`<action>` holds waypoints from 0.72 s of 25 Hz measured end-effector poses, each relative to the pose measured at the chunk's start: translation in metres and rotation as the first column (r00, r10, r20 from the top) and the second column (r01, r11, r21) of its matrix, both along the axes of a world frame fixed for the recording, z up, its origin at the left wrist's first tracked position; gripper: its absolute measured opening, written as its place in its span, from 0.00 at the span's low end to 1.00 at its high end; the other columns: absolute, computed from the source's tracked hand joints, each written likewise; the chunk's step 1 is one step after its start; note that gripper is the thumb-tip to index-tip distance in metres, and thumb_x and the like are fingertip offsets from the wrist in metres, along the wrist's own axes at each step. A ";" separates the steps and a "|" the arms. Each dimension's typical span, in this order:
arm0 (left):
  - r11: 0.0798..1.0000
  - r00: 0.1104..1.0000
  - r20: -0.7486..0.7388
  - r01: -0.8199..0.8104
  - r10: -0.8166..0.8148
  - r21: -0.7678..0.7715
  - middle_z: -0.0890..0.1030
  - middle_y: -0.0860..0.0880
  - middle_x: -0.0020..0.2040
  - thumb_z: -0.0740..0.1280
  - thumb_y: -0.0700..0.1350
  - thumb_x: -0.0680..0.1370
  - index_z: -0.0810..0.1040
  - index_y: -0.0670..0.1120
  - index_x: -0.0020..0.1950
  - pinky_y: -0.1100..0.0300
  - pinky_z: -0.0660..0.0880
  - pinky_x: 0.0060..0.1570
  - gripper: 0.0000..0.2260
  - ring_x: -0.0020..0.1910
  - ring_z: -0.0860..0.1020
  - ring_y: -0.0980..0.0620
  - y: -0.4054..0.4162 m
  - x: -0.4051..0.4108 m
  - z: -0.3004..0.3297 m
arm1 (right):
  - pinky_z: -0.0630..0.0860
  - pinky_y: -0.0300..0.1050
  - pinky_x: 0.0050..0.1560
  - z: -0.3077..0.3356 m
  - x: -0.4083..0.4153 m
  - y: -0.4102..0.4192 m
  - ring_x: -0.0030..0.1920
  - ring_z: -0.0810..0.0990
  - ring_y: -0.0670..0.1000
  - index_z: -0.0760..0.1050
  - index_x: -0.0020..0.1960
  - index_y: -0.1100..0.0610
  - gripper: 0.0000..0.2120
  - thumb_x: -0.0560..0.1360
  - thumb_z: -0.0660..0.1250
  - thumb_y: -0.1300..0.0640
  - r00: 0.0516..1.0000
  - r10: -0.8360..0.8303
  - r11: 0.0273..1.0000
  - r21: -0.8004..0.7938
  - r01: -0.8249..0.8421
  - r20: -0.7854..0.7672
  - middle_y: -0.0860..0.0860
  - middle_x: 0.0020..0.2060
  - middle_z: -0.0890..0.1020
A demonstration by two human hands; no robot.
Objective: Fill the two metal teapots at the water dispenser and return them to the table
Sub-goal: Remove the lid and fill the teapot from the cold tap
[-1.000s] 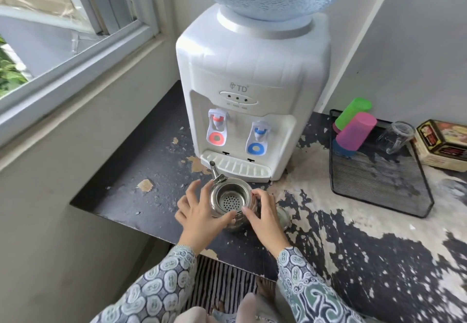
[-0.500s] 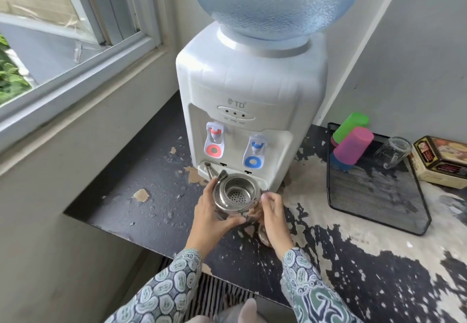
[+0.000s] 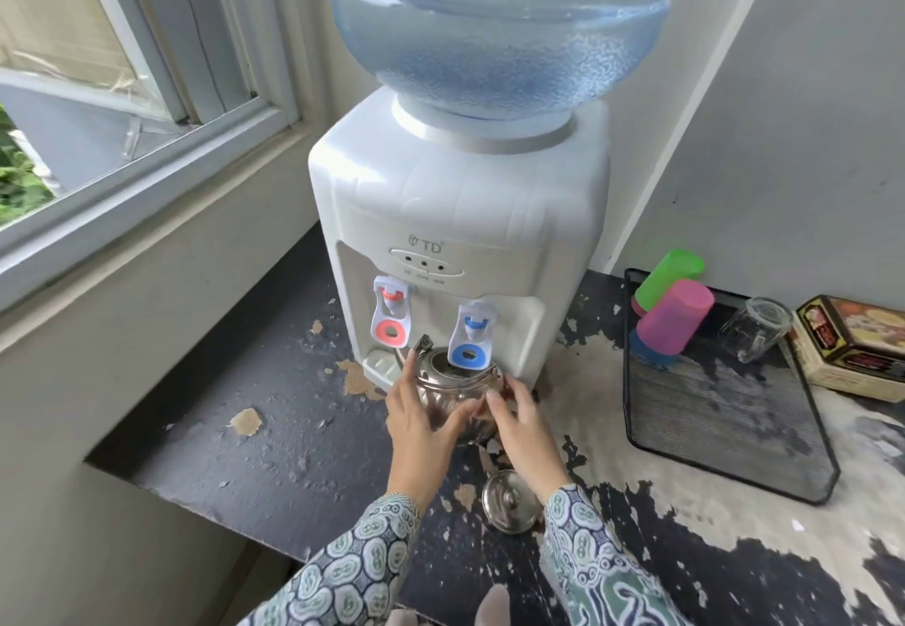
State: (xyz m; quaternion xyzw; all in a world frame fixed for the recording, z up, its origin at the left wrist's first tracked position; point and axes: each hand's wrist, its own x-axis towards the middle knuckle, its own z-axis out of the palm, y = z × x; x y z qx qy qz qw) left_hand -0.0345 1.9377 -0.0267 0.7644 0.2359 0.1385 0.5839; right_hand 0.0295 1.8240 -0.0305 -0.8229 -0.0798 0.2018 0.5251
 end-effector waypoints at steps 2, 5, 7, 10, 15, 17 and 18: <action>0.999 0.999 0.004 -0.043 0.043 -0.015 0.59 0.48 0.71 0.71 0.52 0.70 0.52 0.60 0.72 0.49 0.55 0.72 0.38 0.71 0.57 0.49 -0.004 0.004 0.000 | 0.74 0.46 0.56 0.006 0.003 -0.002 0.58 0.75 0.50 0.68 0.65 0.51 0.19 0.77 0.58 0.46 0.985 -0.003 0.987 -0.158 0.031 0.170 0.48 0.58 0.77; 0.997 0.997 0.024 -0.072 0.071 0.004 0.60 0.47 0.69 0.72 0.51 0.70 0.55 0.58 0.71 0.53 0.55 0.68 0.36 0.70 0.58 0.49 -0.006 0.008 -0.001 | 0.79 0.46 0.42 0.025 0.004 -0.003 0.49 0.78 0.48 0.73 0.58 0.49 0.13 0.76 0.60 0.47 0.885 -0.026 0.952 -0.257 0.164 0.466 0.45 0.47 0.78; 0.998 0.998 0.013 -0.064 0.063 0.019 0.60 0.46 0.69 0.72 0.52 0.69 0.56 0.58 0.71 0.54 0.55 0.68 0.35 0.69 0.59 0.49 -0.006 0.008 -0.001 | 0.76 0.43 0.39 0.035 0.007 0.001 0.43 0.78 0.47 0.74 0.59 0.50 0.14 0.77 0.59 0.47 0.899 -0.015 0.962 -0.240 0.133 0.438 0.45 0.41 0.77; 0.995 1.000 0.001 -0.028 0.028 0.093 0.62 0.45 0.69 0.72 0.51 0.69 0.56 0.54 0.71 0.53 0.55 0.69 0.36 0.68 0.60 0.49 -0.006 0.008 -0.003 | 0.76 0.46 0.36 0.038 0.014 0.009 0.36 0.77 0.48 0.77 0.54 0.51 0.13 0.76 0.59 0.46 0.938 0.008 0.973 -0.220 0.073 0.347 0.48 0.35 0.79; 0.986 1.000 0.002 -0.023 0.023 0.168 0.62 0.44 0.71 0.73 0.51 0.68 0.58 0.50 0.71 0.49 0.54 0.71 0.36 0.71 0.60 0.46 -0.013 0.007 -0.008 | 0.68 0.42 0.29 0.038 0.018 0.016 0.25 0.69 0.46 0.77 0.39 0.56 0.09 0.72 0.68 0.51 0.967 -0.046 0.994 -0.088 0.070 0.252 0.49 0.25 0.73; 0.985 0.999 0.000 -0.037 0.037 0.167 0.62 0.43 0.72 0.72 0.51 0.69 0.57 0.50 0.72 0.45 0.54 0.71 0.37 0.72 0.60 0.44 -0.014 0.008 -0.008 | 0.66 0.36 0.26 0.042 0.016 0.016 0.23 0.68 0.44 0.77 0.37 0.58 0.08 0.71 0.69 0.55 0.968 -0.060 0.996 -0.053 0.075 0.242 0.50 0.24 0.74; 0.986 0.999 -0.001 -0.042 0.043 0.161 0.61 0.43 0.72 0.72 0.50 0.69 0.57 0.50 0.72 0.44 0.54 0.71 0.37 0.72 0.60 0.44 -0.014 0.008 -0.008 | 0.66 0.34 0.25 0.043 0.013 0.017 0.23 0.68 0.44 0.77 0.36 0.59 0.08 0.71 0.69 0.57 0.970 -0.064 0.997 -0.035 0.074 0.235 0.51 0.24 0.75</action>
